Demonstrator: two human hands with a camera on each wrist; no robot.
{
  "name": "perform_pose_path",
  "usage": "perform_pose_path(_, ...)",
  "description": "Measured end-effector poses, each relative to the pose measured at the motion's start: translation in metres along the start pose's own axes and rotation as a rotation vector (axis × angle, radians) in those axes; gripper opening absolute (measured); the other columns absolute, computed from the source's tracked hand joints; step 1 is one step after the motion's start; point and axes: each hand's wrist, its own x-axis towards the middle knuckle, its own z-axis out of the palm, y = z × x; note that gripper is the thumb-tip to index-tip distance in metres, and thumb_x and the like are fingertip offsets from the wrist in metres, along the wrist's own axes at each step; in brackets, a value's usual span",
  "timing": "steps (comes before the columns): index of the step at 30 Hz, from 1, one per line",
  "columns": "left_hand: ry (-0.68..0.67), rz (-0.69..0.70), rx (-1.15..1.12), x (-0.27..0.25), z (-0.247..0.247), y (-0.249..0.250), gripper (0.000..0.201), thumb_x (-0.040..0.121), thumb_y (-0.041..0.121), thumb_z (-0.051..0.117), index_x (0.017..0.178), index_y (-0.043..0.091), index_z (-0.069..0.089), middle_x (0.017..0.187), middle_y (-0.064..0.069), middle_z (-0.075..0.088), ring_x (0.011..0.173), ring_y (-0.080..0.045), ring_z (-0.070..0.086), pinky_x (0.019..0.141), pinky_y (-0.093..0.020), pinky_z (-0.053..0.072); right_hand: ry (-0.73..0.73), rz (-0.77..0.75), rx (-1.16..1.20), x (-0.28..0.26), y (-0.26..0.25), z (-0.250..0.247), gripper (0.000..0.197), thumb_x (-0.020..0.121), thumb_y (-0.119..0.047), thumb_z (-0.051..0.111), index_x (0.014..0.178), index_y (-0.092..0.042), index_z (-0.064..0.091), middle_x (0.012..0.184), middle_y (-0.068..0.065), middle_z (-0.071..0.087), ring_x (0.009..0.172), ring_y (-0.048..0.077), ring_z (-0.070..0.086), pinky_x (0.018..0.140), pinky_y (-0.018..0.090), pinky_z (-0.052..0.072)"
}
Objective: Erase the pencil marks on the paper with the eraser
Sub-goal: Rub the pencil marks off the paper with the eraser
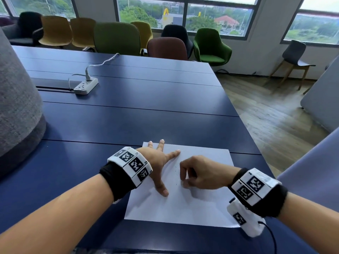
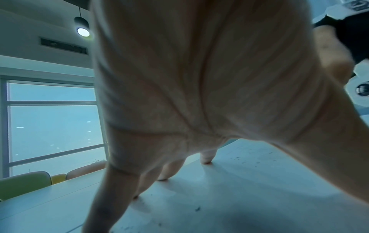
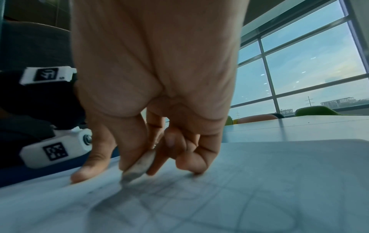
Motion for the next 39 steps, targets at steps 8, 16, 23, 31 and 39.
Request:
perform_pose_path(8, -0.006, -0.004, 0.011, 0.000, 0.000, -0.001, 0.144, 0.048, 0.073, 0.082, 0.142, 0.054, -0.025, 0.159, -0.009, -0.029, 0.145, -0.047, -0.015, 0.115, -0.064, 0.013, 0.015, 0.004, -0.018, 0.000, -0.004, 0.000, 0.006, 0.082, -0.021, 0.072, 0.083, -0.021, 0.066, 0.060, -0.011, 0.053, 0.054, 0.000, 0.051, 0.056, 0.014, 0.037)
perform_pose_path(16, -0.018, -0.007, 0.020, -0.002, -0.001, 0.000, 0.144, 0.048, 0.075, 0.080, 0.142, 0.053, -0.026, 0.158, -0.009, -0.030, 0.145, -0.047, -0.015, 0.114, -0.065, 0.014, -0.075, -0.088, 0.039, -0.004, -0.015, 0.009, 0.006, 0.082, -0.019, 0.073, 0.087, -0.017, 0.069, 0.061, -0.010, 0.056, 0.055, 0.003, 0.052, 0.057, 0.010, 0.038)
perform_pose_path(23, -0.028, -0.010, 0.020, -0.002, -0.002, 0.001, 0.143, 0.049, 0.075, 0.080, 0.143, 0.052, -0.027, 0.158, -0.010, -0.031, 0.145, -0.046, -0.017, 0.115, -0.065, 0.012, -0.206, -0.153, 0.057, -0.007, -0.023, 0.009, 0.006, 0.083, -0.017, 0.073, 0.088, -0.015, 0.072, 0.061, -0.009, 0.056, 0.055, 0.006, 0.051, 0.056, 0.010, 0.039)
perform_pose_path(31, -0.034, -0.011, 0.028, -0.002, -0.002, 0.001, 0.143, 0.050, 0.074, 0.080, 0.142, 0.052, -0.027, 0.158, -0.010, -0.031, 0.145, -0.047, -0.016, 0.114, -0.065, 0.013, -0.233, -0.128, 0.041, -0.008, -0.023, 0.007, 0.008, 0.083, -0.019, 0.073, 0.090, -0.016, 0.072, 0.059, -0.010, 0.055, 0.054, 0.003, 0.051, 0.056, 0.010, 0.040)
perform_pose_path(39, -0.024, -0.006, 0.010, 0.002, 0.000, -0.001, 0.145, 0.047, 0.074, 0.081, 0.141, 0.054, -0.028, 0.157, -0.010, -0.032, 0.145, -0.047, -0.017, 0.115, -0.064, 0.013, -0.123, -0.010, -0.004, -0.005, 0.001, -0.003, 0.007, 0.080, -0.022, 0.073, 0.081, -0.021, 0.067, 0.059, -0.010, 0.053, 0.053, 0.001, 0.050, 0.054, 0.012, 0.039)
